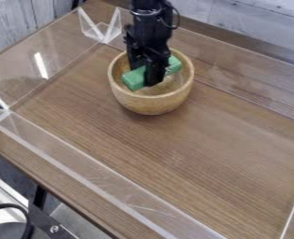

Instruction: Put the green block in the brown bowl

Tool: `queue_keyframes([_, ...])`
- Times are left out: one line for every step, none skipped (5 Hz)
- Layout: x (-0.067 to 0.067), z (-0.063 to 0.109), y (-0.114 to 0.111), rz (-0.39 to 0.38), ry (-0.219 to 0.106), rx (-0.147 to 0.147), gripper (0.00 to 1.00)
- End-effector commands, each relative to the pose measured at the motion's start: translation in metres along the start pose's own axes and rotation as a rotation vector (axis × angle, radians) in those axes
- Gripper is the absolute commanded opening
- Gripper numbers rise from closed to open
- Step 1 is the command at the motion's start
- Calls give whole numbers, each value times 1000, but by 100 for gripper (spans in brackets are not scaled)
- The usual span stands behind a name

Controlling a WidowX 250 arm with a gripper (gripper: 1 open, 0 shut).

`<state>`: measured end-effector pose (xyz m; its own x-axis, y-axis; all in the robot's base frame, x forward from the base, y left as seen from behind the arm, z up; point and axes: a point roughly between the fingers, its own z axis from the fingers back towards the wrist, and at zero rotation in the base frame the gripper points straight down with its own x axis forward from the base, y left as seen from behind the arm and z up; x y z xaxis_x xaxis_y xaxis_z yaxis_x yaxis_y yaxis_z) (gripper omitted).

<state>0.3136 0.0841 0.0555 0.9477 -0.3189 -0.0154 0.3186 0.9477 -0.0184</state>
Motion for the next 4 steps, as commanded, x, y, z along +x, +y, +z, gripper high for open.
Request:
queue_keyframes([10,25,11,10,-81,47,0])
queue_keyframes([11,27,10,12,-86,44,0])
queue_keyframes([11,28,10,13,-90,40,0])
queue_keyframes([11,29,10,15,-95,37,0])
